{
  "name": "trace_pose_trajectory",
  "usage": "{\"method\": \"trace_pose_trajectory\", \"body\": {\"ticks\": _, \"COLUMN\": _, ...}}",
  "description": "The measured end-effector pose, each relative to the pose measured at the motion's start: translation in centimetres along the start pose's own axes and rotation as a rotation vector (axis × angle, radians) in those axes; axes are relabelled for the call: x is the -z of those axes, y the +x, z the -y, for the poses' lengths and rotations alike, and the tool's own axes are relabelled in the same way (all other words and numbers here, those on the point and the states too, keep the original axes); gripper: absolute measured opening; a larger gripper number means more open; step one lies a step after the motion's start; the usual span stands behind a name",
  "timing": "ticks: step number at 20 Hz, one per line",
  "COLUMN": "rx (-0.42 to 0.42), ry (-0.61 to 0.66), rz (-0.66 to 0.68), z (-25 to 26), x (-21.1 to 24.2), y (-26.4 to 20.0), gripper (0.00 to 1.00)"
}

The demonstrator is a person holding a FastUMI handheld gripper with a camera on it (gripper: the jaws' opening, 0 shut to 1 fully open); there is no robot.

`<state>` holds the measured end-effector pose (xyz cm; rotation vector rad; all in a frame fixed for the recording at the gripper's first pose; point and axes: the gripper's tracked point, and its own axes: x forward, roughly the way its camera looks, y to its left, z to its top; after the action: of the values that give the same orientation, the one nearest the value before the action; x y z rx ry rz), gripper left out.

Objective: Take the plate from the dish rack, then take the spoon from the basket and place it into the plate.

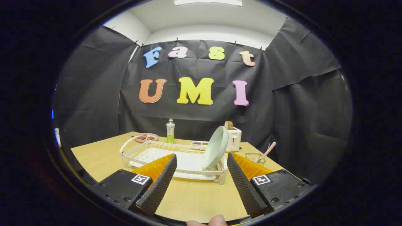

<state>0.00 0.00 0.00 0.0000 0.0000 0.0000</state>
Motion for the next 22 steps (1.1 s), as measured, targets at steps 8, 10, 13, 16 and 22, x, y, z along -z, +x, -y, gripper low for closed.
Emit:
{"method": "trace_pose_trajectory", "body": {"ticks": 8, "rx": 0.018, "ry": 0.03, "rz": -0.013, "z": 0.3, "x": 0.4, "y": 0.1, "gripper": 1.0}}
{"method": "trace_pose_trajectory", "body": {"ticks": 10, "rx": 0.016, "ry": 0.026, "rz": -0.009, "z": 0.2, "x": 0.1, "y": 0.1, "gripper": 1.0}}
{"method": "trace_pose_trajectory", "body": {"ticks": 13, "rx": 0.0, "ry": 0.014, "rz": -0.006, "z": -0.3, "x": 0.0, "y": 0.2, "gripper": 1.0}}
{"method": "trace_pose_trajectory", "body": {"ticks": 16, "rx": -0.004, "ry": 0.011, "rz": 0.003, "z": -0.5, "x": -0.3, "y": 0.3, "gripper": 1.0}}
{"method": "trace_pose_trajectory", "body": {"ticks": 22, "rx": -0.017, "ry": 0.031, "rz": 0.006, "z": -0.9, "x": -0.2, "y": 0.8, "gripper": 1.0}}
